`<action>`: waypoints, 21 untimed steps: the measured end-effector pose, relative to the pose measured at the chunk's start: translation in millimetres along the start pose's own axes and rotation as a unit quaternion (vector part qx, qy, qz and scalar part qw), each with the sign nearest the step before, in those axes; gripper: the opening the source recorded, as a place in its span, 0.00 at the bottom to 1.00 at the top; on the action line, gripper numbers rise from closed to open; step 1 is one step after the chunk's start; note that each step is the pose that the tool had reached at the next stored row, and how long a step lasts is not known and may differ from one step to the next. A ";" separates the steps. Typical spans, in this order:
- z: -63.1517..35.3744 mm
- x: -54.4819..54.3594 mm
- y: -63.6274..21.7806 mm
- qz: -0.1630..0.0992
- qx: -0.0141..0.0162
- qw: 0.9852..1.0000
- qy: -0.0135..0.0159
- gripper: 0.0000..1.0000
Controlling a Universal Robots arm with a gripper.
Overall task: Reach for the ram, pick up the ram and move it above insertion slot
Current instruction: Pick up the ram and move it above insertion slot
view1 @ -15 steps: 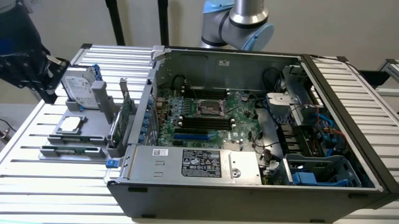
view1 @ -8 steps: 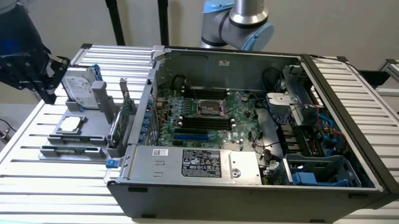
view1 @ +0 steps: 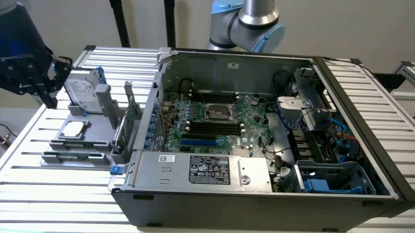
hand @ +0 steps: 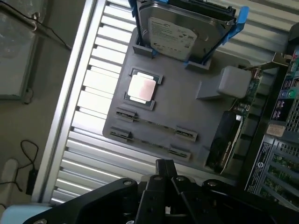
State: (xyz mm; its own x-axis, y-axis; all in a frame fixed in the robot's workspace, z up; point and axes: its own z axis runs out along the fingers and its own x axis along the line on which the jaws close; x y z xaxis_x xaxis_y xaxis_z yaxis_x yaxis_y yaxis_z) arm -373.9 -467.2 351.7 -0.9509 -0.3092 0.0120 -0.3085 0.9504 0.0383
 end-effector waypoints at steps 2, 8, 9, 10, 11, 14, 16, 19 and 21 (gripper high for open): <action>0.0 0.0 0.0 -0.018 0.000 1.000 0.001 0.11; 0.2 0.0 0.0 -0.073 0.001 0.997 0.003 0.11; 0.2 0.0 0.0 -0.082 0.001 0.997 0.003 0.11; 0.3 0.0 0.0 -0.091 0.001 0.996 0.004 0.11; 0.3 0.0 0.0 -0.100 0.001 0.995 0.004 0.11; 0.5 0.0 0.0 -0.127 0.001 0.992 0.005 0.11; 0.5 0.0 0.0 -0.145 0.002 0.989 0.006 0.11; 0.6 0.0 0.0 -0.172 0.002 0.985 0.007 0.11; 0.7 0.0 0.0 -0.190 0.002 0.982 0.008 0.11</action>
State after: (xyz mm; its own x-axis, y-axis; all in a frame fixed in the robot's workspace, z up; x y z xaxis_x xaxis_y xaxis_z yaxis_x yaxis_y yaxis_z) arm -373.8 -467.2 351.0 -0.7663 -0.6423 0.0128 -0.6415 0.7661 0.0388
